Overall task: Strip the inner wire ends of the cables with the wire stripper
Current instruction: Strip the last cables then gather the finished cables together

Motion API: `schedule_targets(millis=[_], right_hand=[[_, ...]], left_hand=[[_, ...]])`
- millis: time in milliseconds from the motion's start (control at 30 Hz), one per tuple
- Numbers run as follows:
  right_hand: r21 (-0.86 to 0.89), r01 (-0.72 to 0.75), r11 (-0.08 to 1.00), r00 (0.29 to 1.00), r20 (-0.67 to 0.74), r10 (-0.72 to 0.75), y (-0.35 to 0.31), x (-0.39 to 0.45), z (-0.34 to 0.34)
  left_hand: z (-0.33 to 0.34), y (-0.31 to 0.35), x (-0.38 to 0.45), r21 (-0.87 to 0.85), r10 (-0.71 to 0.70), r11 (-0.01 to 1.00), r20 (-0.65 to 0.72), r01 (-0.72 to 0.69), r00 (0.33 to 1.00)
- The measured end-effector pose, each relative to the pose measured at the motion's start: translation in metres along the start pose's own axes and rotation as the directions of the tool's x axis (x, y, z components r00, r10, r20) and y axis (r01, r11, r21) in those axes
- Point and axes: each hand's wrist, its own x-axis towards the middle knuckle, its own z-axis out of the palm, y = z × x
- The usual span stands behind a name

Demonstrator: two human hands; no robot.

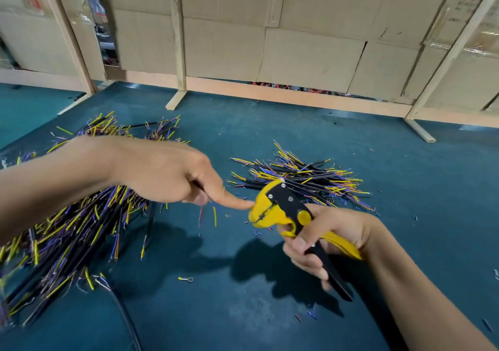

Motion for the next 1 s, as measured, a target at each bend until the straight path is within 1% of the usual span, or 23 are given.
schedule_targets(millis=[33, 67, 100, 133, 167, 200, 233, 267, 300, 333, 367, 433, 467, 500, 533, 567, 600, 633, 733, 767, 800, 900, 1000], right_hand=[[-0.029, -0.001, 1.000, 1.000, -0.003, 0.001, 0.001, -0.006, -0.004], [-0.049, 0.011, 0.999, 1.000, -0.009, -0.011, 0.002, -0.010, -0.008], [-0.048, 0.040, 0.998, 0.999, -0.019, -0.041, 0.002, -0.013, -0.012], [-0.023, 0.083, 0.996, 0.996, -0.028, -0.083, 0.003, -0.014, -0.016], [0.017, 0.133, 0.991, 0.991, -0.028, -0.133, 0.003, -0.015, -0.019], [0.063, 0.187, 0.980, 0.982, -0.019, -0.186, 0.004, -0.016, -0.023], [0.106, 0.234, 0.966, 0.972, -0.005, -0.235, 0.004, -0.017, -0.027], [0.139, 0.270, 0.953, 0.962, 0.010, -0.274, 0.004, -0.018, -0.031], [0.162, 0.297, 0.941, 0.952, 0.027, -0.305, 0.003, -0.020, -0.033], [0.185, 0.315, 0.931, 0.944, 0.043, -0.328, 0.003, -0.021, -0.035], [0.205, 0.333, 0.920, 0.935, 0.055, -0.350, 0.003, -0.023, -0.037], [0.239, 0.366, 0.899, 0.918, 0.065, -0.391, 0.003, -0.024, -0.038], [0.254, 0.379, 0.890, 0.912, 0.063, -0.406, 0.003, -0.025, -0.038], [0.267, 0.388, 0.882, 0.907, 0.061, -0.417, 0.002, -0.025, -0.039], [0.280, 0.396, 0.874, 0.902, 0.058, -0.427, 0.002, -0.026, -0.039], [0.291, 0.400, 0.869, 0.900, 0.053, -0.432, 0.002, -0.026, -0.039], [0.298, 0.401, 0.866, 0.900, 0.046, -0.433, 0.002, -0.026, -0.039], [0.301, 0.402, 0.865, 0.901, 0.038, -0.432, 0.001, -0.027, -0.039], [0.291, 0.412, 0.863, 0.901, 0.013, -0.434, 0.001, -0.028, -0.039], [0.284, 0.416, 0.864, 0.900, 0.006, -0.435, 0.001, -0.027, -0.039], [0.278, 0.416, 0.866, 0.901, 0.003, -0.434, 0.001, -0.027, -0.039], [0.264, 0.410, 0.873, 0.905, 0.004, -0.426, 0.001, -0.026, -0.039], [0.254, 0.409, 0.876, 0.906, 0.006, -0.424, 0.001, -0.024, -0.038]], left_hand=[[0.010, -0.003, 0.000, -0.103, 0.021, 0.994, -0.018, -0.023, 1.000], [0.023, -0.007, 0.001, -0.208, 0.042, 0.976, -0.095, -0.061, 0.995], [0.033, -0.010, 0.004, -0.273, 0.038, 0.957, -0.215, -0.097, 0.976], [0.041, -0.013, 0.011, -0.292, 0.006, 0.950, -0.346, -0.114, 0.938], [0.045, -0.013, 0.021, -0.308, -0.044, 0.945, -0.463, -0.114, 0.885], [0.047, -0.011, 0.034, -0.373, -0.117, 0.921, -0.541, -0.113, 0.833], [0.045, -0.006, 0.047, -0.512, -0.219, 0.849, -0.567, -0.131, 0.794], [0.042, 0.001, 0.062, -0.686, -0.337, 0.705, -0.544, -0.177, 0.769], [0.035, 0.009, 0.077, -0.828, -0.445, 0.506, -0.490, -0.241, 0.750], [0.028, 0.016, 0.091, -0.907, -0.526, 0.297, -0.416, -0.298, 0.742], [0.019, 0.024, 0.104, -0.936, -0.562, 0.103, -0.333, -0.335, 0.757], [0.002, 0.036, 0.126, -0.891, -0.542, -0.240, -0.205, -0.384, 0.815], [-0.004, 0.041, 0.134, -0.837, -0.531, -0.370, -0.165, -0.403, 0.831], [-0.009, 0.045, 0.143, -0.783, -0.543, -0.451, -0.139, -0.428, 0.828], [-0.013, 0.046, 0.152, -0.741, -0.570, -0.491, -0.123, -0.457, 0.812], [-0.015, 0.049, 0.162, -0.715, -0.598, -0.505, -0.113, -0.482, 0.794], [-0.015, 0.051, 0.170, -0.711, -0.628, -0.496, -0.104, -0.499, 0.771], [-0.015, 0.053, 0.177, -0.727, -0.668, -0.461, -0.092, -0.508, 0.738], [-0.008, 0.050, 0.186, -0.824, -0.811, -0.285, -0.065, -0.489, 0.581], [-0.004, 0.045, 0.187, -0.858, -0.840, -0.234, -0.059, -0.457, 0.540], [0.000, 0.041, 0.188, -0.893, -0.852, -0.174, -0.076, -0.416, 0.518], [0.007, 0.034, 0.189, -0.966, -0.850, -0.001, -0.134, -0.257, 0.510], [0.013, 0.028, 0.184, -0.983, -0.881, 0.166, -0.185, -0.081, 0.436]])
